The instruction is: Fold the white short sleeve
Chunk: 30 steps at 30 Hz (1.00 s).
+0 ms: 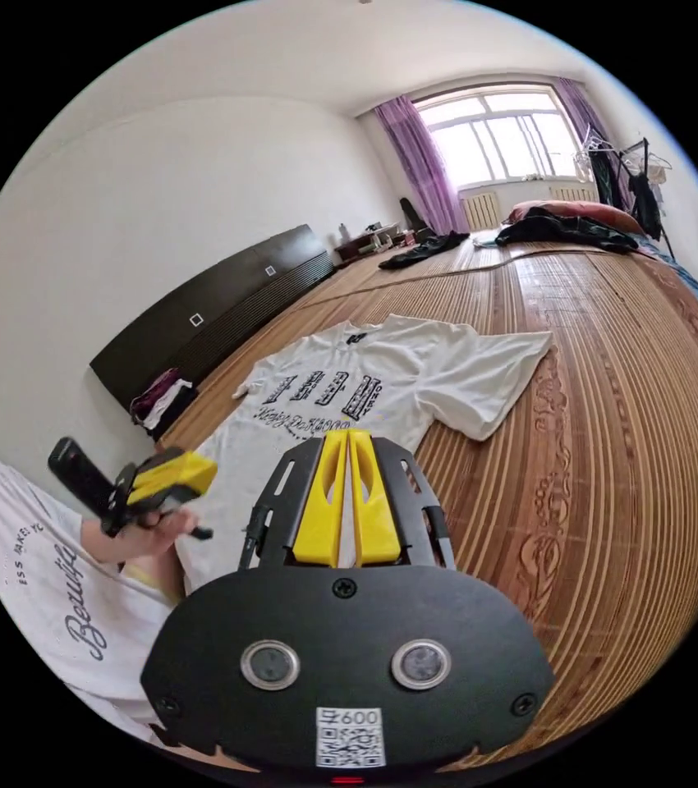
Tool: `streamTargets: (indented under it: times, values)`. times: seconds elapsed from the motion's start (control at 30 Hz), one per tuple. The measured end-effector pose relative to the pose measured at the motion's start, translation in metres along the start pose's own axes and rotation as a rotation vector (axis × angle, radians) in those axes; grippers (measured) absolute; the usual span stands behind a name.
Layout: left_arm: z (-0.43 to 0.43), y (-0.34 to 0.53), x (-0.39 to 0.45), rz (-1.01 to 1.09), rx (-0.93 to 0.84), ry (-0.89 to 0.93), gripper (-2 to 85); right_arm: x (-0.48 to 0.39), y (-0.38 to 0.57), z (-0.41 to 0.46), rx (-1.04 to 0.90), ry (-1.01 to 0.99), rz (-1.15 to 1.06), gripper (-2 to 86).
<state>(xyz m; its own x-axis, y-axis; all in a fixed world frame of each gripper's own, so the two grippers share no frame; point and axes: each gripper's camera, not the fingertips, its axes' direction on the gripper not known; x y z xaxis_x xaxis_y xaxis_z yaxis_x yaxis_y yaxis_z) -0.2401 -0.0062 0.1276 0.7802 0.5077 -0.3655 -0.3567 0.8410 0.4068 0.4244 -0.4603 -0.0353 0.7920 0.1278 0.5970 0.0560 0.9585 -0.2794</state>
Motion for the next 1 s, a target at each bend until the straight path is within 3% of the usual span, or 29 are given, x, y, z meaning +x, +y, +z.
streamTargets:
  times: [0.13,0.17,0.33,0.4,0.47,0.6,0.83,0.9,0.97,1.0]
  values:
    - [0.185,-0.032,-0.051,0.01,-0.423,0.211,0.6,-0.038,0.094,-0.015,-0.122,-0.035,-0.017,-0.9]
    - [0.239,-0.028,-0.055,0.019,-0.516,0.191,0.6,-0.049,0.118,-0.014,-0.129,-0.02,-0.007,-0.9]
    - [0.357,-0.009,-0.04,0.13,-0.617,0.068,0.5,-0.072,0.194,-0.004,-0.046,0.15,0.042,-0.9]
    - [0.369,-0.001,-0.034,0.144,-0.614,0.051,0.4,-0.06,0.213,0.024,-0.184,0.296,0.073,-0.9]
    - [0.378,0.003,-0.033,0.169,-0.629,0.057,0.3,-0.057,0.233,0.023,-0.127,0.335,0.089,-0.9]
    - [0.388,0.013,-0.043,0.128,-0.611,0.066,0.2,-0.058,0.251,0.035,-0.164,0.416,0.029,-0.8]
    - [0.38,0.033,0.011,0.471,-0.491,-0.197,0.5,-0.035,0.308,0.028,-0.079,0.401,0.022,-0.9]
    - [0.347,0.03,0.001,0.48,-0.366,-0.258,0.6,-0.031,0.32,0.015,-0.021,0.359,0.052,-0.9]
    - [0.273,0.031,-0.01,0.482,-0.082,-0.497,0.7,-0.031,0.338,-0.002,0.109,0.22,0.056,-0.9]
    - [0.252,0.032,-0.014,0.471,-0.029,-0.543,0.7,-0.032,0.341,-0.002,0.117,0.183,0.048,-0.9]
